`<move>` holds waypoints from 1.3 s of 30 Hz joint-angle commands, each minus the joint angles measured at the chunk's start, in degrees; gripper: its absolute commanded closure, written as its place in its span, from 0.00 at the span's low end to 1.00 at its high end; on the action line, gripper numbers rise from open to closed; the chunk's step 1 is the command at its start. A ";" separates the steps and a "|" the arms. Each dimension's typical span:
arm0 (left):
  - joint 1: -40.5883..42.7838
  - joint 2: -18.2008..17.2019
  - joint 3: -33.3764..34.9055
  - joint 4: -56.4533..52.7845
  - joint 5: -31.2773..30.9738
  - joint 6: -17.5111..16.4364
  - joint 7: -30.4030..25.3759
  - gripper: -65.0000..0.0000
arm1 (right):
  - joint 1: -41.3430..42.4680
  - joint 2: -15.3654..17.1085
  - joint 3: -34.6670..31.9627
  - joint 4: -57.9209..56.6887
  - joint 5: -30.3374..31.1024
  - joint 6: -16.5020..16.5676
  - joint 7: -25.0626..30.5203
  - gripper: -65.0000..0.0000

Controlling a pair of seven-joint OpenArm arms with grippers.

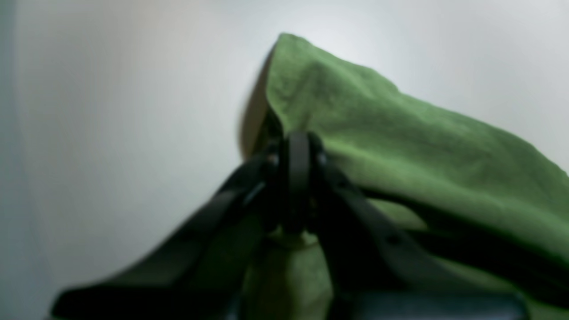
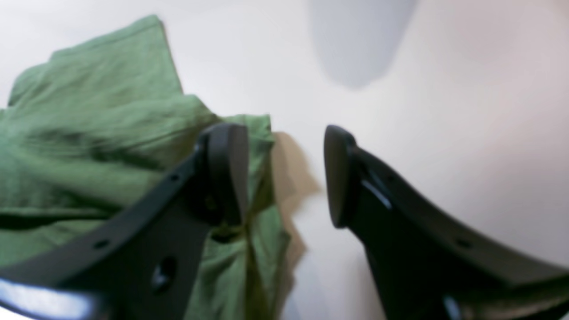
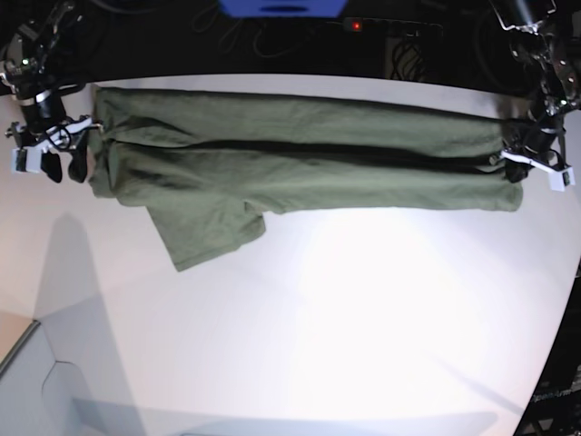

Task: Layout the t-shirt on the table in an organized manner, then fold the t-shirt properly
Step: 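Grasp the loose sleeve fabric with the right gripper and tuck it in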

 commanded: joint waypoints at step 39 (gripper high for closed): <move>0.00 -1.13 -0.41 0.92 -0.72 -8.09 -1.36 0.59 | 36.38 8.01 -27.29 -36.96 0.57 -0.05 -9.85 0.56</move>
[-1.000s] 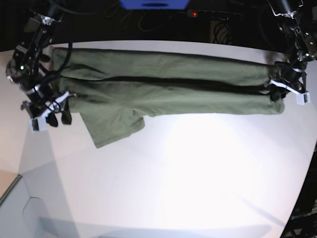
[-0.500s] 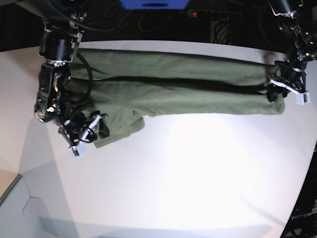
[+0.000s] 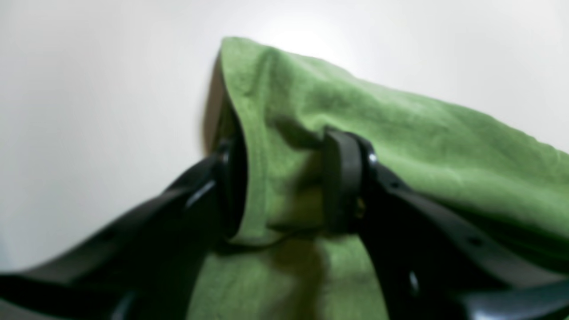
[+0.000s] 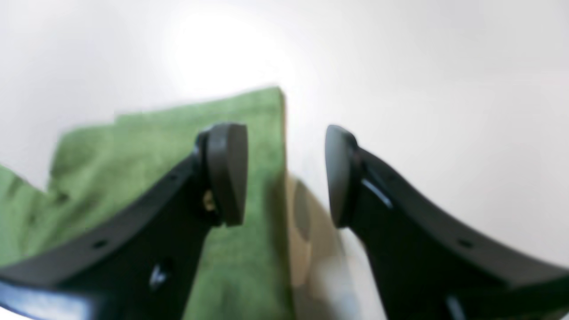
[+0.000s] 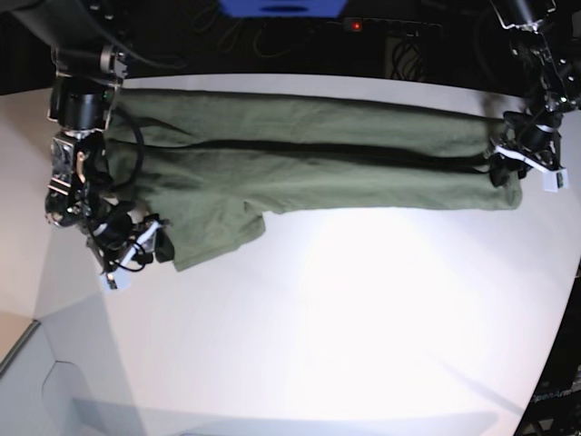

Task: Layout the t-shirt on the table in an organized manner, then fold the t-shirt properly
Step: 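Grasp the loose sleeve fabric with the right gripper and tuck it in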

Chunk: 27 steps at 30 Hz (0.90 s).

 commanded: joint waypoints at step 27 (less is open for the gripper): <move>-0.20 -1.11 -0.59 0.96 -0.74 -0.53 -1.39 0.59 | -2.52 -0.38 -8.73 -4.75 0.83 -0.12 6.26 0.95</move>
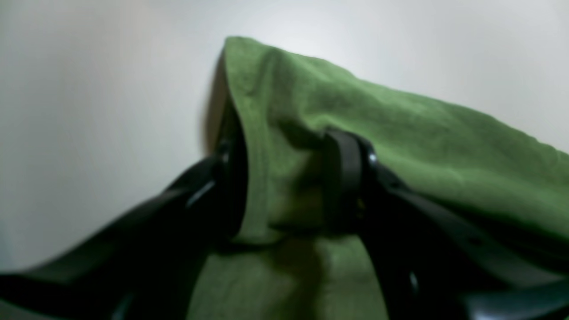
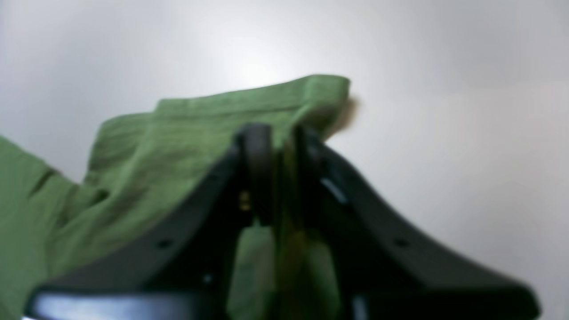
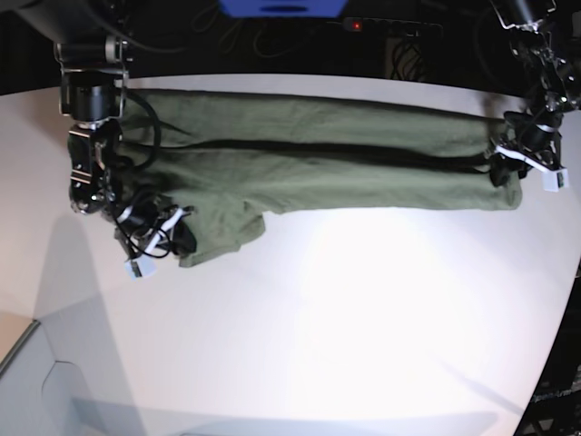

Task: Layout the t-shirt on the table in an organized manner, then fold the t-shirt properly
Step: 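Grasp the loose sleeve fabric with the right gripper and tuck it in, then press the rolled shirt ends with both grippers to square the bundle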

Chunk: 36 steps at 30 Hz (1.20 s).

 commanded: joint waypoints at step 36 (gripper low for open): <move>-0.84 0.45 -0.46 0.96 -0.74 -0.53 -1.39 0.59 | -35.33 -4.23 16.60 61.97 -2.05 0.56 -18.61 1.00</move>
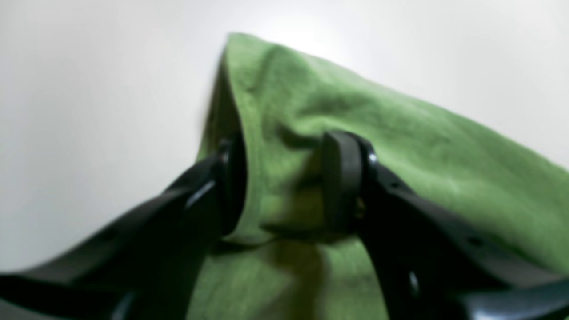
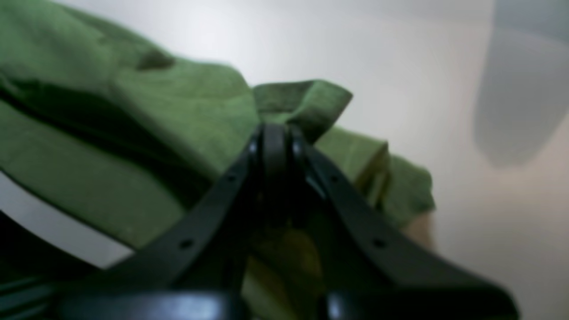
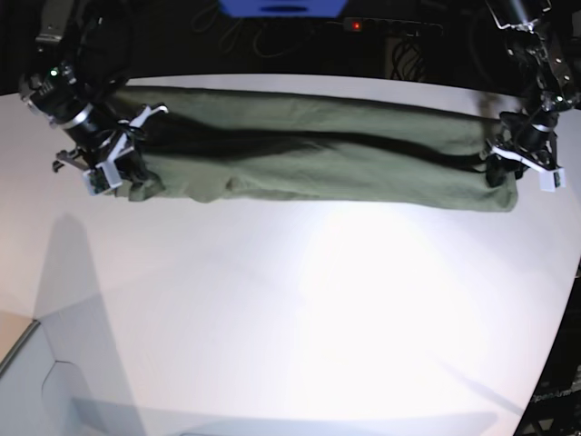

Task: Layout the t-shirt on the table in an organized manner, then fold the t-shirt properly
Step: 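Press the rolled shirt ends with both grippers to square the bundle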

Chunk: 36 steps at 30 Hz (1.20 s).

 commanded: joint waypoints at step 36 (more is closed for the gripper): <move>-0.60 0.32 -7.71 1.36 -3.57 -0.62 3.03 0.37 | 4.45 0.27 5.59 -21.12 0.48 0.14 4.09 1.00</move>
